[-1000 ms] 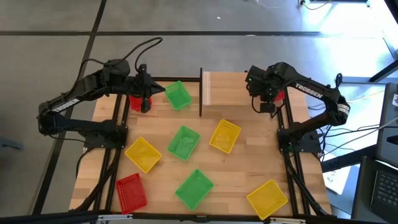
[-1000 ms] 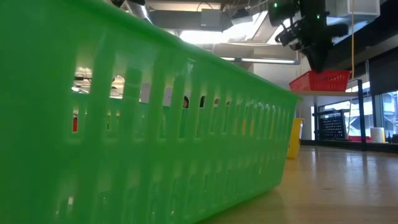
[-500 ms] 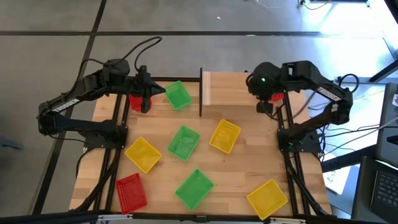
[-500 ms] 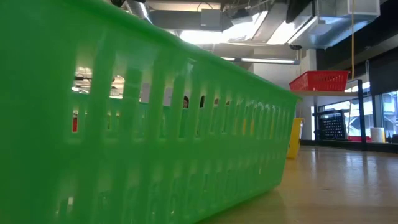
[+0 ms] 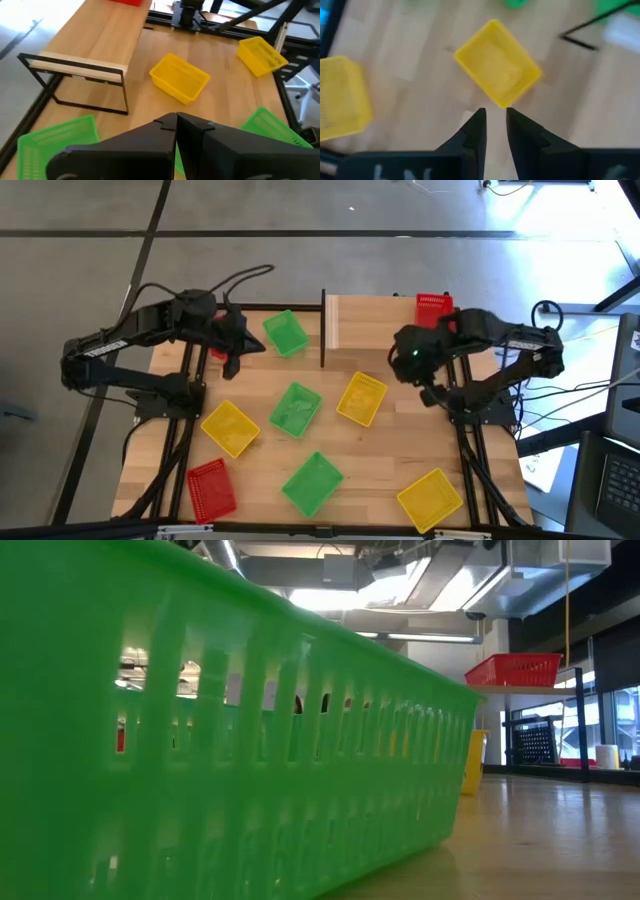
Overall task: Stack baskets on shelf by color
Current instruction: Put the middle yellow bin on the shelf
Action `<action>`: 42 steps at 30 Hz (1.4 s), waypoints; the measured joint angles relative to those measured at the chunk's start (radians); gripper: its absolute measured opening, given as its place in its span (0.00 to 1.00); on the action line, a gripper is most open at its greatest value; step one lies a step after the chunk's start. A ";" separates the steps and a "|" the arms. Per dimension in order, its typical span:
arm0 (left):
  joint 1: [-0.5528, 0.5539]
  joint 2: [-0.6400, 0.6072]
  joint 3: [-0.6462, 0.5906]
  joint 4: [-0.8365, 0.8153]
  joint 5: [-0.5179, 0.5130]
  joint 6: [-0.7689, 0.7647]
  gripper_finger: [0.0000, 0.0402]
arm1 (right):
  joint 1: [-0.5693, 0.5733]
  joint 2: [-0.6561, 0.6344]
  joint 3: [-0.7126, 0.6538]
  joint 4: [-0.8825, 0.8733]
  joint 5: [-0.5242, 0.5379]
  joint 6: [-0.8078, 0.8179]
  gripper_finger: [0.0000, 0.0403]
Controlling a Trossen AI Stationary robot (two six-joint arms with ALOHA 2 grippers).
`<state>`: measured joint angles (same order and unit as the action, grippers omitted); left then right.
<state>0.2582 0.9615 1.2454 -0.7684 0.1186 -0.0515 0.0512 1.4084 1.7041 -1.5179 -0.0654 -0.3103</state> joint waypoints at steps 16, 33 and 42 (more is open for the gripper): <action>-0.131 0.000 0.000 -0.137 -0.022 -0.078 0.00 | 0.135 0.112 -0.353 0.394 -0.051 0.035 0.18; -0.163 0.000 0.000 -0.164 -0.028 -0.079 0.00 | 0.148 0.320 -0.410 0.399 0.123 -0.333 0.18; -0.163 0.000 0.000 -0.163 -0.028 -0.080 0.00 | 0.121 0.378 -0.410 0.403 0.124 -0.421 0.18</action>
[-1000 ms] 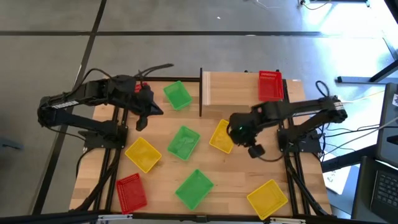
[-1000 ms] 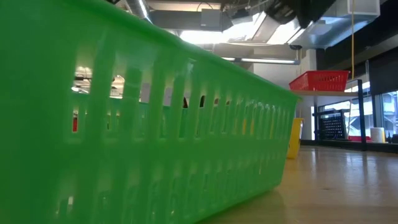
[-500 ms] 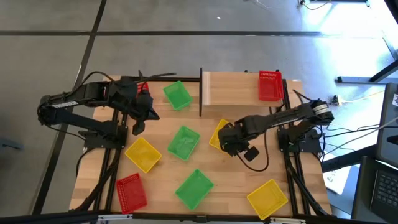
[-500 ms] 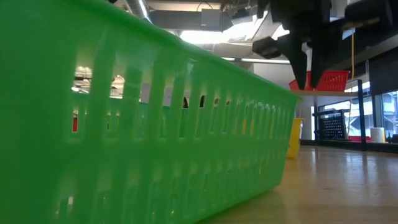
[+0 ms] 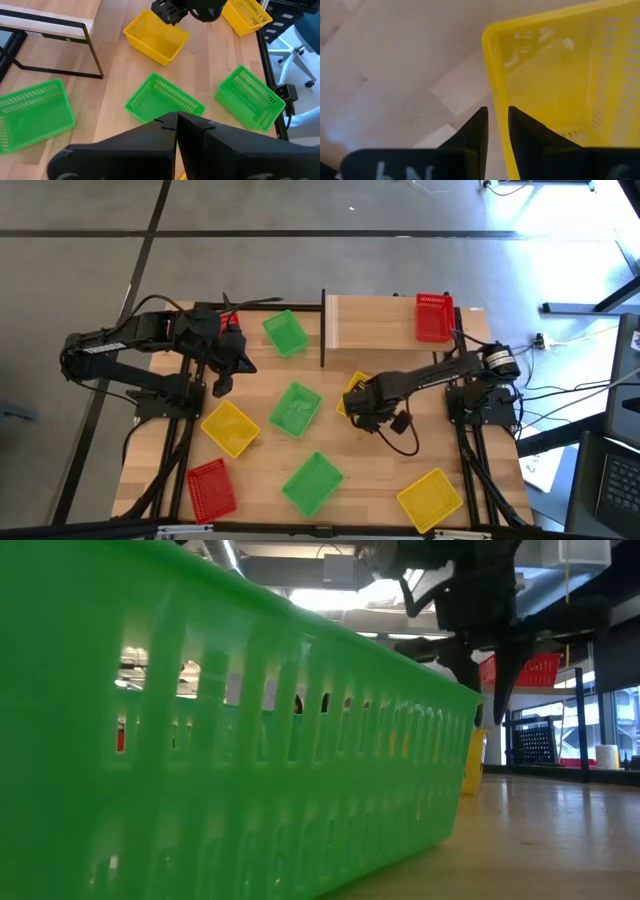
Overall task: Stack baskets on shelf by color
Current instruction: Put the middle yellow bin on the shelf
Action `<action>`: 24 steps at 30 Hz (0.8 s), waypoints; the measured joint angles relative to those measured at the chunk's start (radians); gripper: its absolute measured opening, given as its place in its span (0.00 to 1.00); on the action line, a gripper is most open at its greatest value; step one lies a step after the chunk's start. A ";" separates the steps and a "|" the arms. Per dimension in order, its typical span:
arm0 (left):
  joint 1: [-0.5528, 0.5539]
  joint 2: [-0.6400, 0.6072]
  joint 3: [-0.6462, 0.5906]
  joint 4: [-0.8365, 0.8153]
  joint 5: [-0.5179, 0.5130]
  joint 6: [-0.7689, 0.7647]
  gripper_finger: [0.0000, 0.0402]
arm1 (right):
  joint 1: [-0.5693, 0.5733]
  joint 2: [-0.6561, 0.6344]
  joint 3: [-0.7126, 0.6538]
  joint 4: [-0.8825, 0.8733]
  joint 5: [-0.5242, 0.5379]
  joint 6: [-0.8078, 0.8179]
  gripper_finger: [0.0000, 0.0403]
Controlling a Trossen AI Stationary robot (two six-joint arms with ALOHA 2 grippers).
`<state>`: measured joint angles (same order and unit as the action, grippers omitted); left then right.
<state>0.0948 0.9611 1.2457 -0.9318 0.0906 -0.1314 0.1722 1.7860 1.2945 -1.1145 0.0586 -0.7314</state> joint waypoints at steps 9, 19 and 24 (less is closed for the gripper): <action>0.000 0.000 0.000 0.000 0.000 0.000 0.00 | -0.034 0.060 0.000 0.017 -0.033 -0.016 0.18; 0.000 0.000 0.000 0.000 0.000 0.000 0.00 | -0.041 0.125 0.001 0.041 -0.023 -0.013 0.06; 0.000 0.000 0.000 0.000 0.000 0.000 0.00 | -0.032 0.120 0.016 0.026 0.034 0.029 0.01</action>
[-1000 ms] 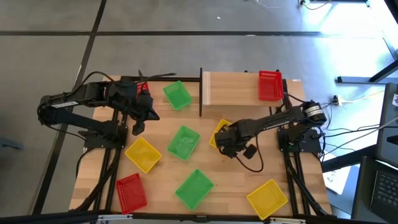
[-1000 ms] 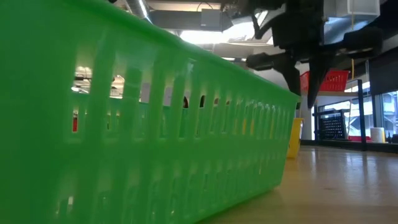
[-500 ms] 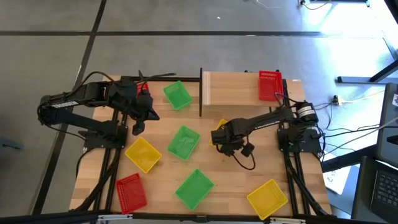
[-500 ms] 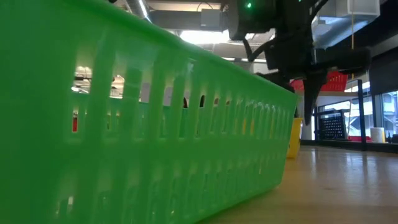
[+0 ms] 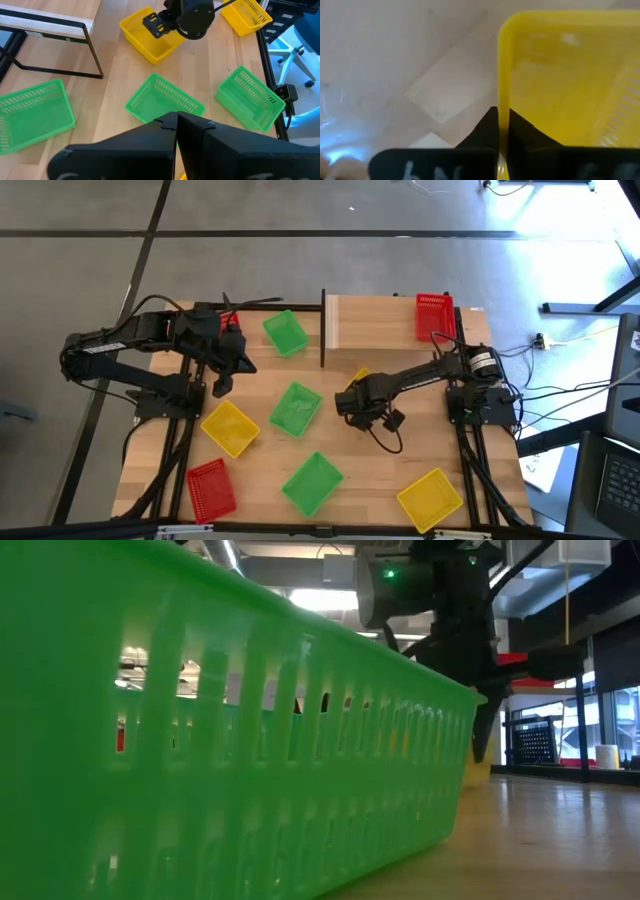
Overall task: Stack baskets on shelf by color
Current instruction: Put the middle yellow bin on the shelf
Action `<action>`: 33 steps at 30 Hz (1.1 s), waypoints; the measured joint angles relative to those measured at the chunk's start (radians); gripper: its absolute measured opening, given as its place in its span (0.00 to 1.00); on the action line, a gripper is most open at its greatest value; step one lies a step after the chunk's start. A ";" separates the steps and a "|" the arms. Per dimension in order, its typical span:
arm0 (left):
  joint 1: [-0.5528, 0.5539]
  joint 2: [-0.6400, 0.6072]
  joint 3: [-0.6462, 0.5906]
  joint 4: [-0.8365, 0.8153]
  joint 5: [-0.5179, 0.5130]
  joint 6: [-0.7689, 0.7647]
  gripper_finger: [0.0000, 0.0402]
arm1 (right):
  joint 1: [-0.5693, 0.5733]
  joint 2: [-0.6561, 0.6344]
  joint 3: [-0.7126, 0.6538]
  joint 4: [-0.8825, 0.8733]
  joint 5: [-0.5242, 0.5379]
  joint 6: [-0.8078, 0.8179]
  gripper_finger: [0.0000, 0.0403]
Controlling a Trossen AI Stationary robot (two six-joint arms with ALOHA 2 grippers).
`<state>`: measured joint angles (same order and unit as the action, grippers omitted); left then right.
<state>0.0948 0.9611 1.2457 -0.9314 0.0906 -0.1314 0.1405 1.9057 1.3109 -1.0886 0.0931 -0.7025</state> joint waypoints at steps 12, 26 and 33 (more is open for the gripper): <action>0.000 0.000 0.000 0.000 0.000 0.002 0.00 | 0.048 -0.005 0.350 -0.248 -0.018 0.455 0.00; 0.000 0.000 0.000 0.000 0.000 0.011 0.00 | 0.080 -0.007 0.814 -0.403 0.121 1.279 0.00; 0.000 0.000 0.000 -0.002 -0.001 0.067 0.00 | 0.034 -0.008 0.931 -0.484 0.329 1.655 0.00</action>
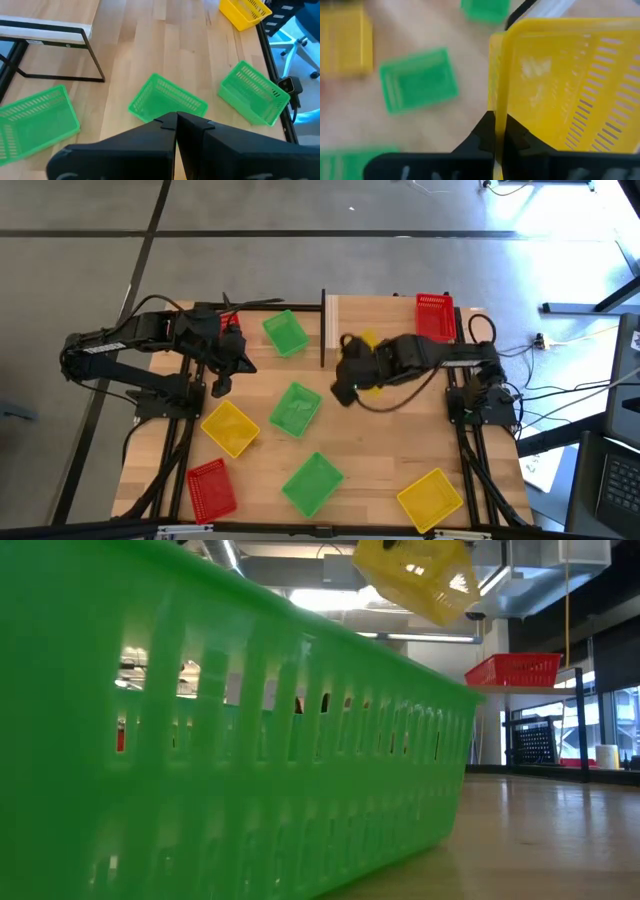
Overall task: Stack baskets on shelf by color
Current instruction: Put the middle yellow bin on the shelf
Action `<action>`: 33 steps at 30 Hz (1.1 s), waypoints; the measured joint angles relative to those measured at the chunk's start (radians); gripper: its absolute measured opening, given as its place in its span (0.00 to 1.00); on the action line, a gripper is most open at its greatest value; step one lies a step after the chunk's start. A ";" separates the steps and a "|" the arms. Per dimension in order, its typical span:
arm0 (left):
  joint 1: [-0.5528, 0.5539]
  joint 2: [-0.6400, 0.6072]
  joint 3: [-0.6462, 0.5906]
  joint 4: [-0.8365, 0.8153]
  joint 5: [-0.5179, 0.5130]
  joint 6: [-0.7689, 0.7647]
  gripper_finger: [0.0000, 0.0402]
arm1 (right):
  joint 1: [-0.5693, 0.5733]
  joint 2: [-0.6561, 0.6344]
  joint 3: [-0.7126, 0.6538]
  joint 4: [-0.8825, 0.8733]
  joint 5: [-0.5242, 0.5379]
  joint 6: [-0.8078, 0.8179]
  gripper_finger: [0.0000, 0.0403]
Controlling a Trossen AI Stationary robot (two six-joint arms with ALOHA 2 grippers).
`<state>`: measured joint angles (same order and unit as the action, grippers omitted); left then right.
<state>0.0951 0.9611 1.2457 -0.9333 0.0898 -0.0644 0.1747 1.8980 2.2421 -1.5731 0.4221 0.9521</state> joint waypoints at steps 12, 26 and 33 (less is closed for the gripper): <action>0.000 0.000 0.000 0.000 0.000 -0.002 0.00 | -0.294 -0.001 -0.009 0.001 0.019 0.009 0.00; 0.000 0.000 0.000 0.000 -0.003 -0.004 0.00 | -0.558 0.001 -0.196 0.040 -0.166 -0.126 0.00; 0.000 0.000 0.000 0.000 -0.004 -0.008 0.00 | -0.619 0.000 -0.306 0.152 -0.273 -0.199 0.01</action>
<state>0.0949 0.9611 1.2457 -0.9337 0.0856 -0.0719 -0.4439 1.8984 1.9363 -1.4212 0.1488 0.7527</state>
